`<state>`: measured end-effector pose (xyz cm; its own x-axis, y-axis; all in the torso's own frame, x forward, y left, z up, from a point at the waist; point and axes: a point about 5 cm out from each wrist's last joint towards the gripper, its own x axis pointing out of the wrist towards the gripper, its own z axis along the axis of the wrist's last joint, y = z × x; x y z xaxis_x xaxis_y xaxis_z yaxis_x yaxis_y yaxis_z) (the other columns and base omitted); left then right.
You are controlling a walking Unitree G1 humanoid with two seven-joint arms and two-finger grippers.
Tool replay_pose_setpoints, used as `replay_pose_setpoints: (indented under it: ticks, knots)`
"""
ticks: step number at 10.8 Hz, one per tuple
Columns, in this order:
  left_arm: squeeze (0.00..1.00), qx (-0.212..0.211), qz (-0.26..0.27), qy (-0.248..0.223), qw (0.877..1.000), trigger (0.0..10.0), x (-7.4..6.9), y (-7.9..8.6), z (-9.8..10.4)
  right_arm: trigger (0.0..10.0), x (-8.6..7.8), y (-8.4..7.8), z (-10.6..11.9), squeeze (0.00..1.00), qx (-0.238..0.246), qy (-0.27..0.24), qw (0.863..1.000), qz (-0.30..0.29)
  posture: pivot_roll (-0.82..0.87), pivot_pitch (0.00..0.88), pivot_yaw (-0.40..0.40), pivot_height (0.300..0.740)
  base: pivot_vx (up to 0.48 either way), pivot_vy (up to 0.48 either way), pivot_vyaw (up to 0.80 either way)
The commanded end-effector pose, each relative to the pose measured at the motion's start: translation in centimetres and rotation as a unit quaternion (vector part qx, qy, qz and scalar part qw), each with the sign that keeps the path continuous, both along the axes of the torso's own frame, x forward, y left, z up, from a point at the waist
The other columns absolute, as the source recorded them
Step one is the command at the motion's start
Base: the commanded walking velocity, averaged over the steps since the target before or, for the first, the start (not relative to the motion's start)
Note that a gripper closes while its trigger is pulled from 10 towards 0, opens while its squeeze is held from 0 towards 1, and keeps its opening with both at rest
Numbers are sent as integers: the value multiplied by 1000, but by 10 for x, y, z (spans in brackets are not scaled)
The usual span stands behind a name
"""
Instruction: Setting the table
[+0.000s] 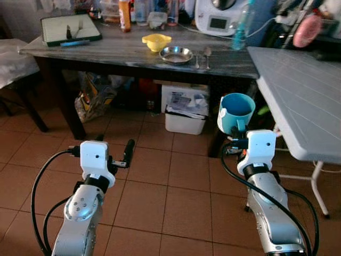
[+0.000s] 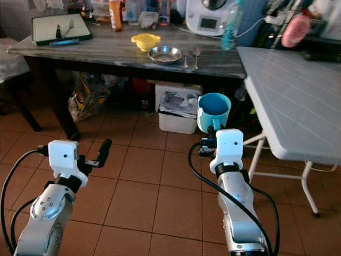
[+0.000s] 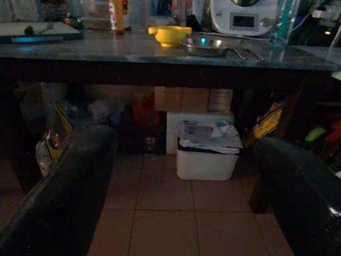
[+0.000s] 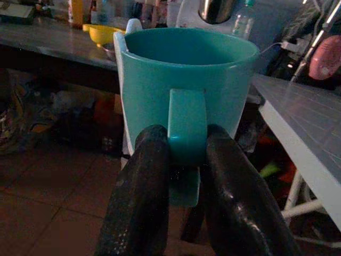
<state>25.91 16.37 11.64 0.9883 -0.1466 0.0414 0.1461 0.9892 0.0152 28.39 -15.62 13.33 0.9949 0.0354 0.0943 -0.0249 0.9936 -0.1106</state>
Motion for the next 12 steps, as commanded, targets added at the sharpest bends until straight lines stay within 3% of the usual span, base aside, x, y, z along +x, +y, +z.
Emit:
replay_pose_setpoints:
  ticks: [1,12]
  knots:
    - [0,-4,-12,0,1000,10000,-1,-4,1,10000,2,-2,4,0,-3,-11,1000,-1,145,6,-52,740,368,0,0]
    - [0,-8,-24,-2,1000,10000,2,-10,1,10000,4,-1,4,0,-16,-16,1000,0,142,0,-47,740,480,0,0]
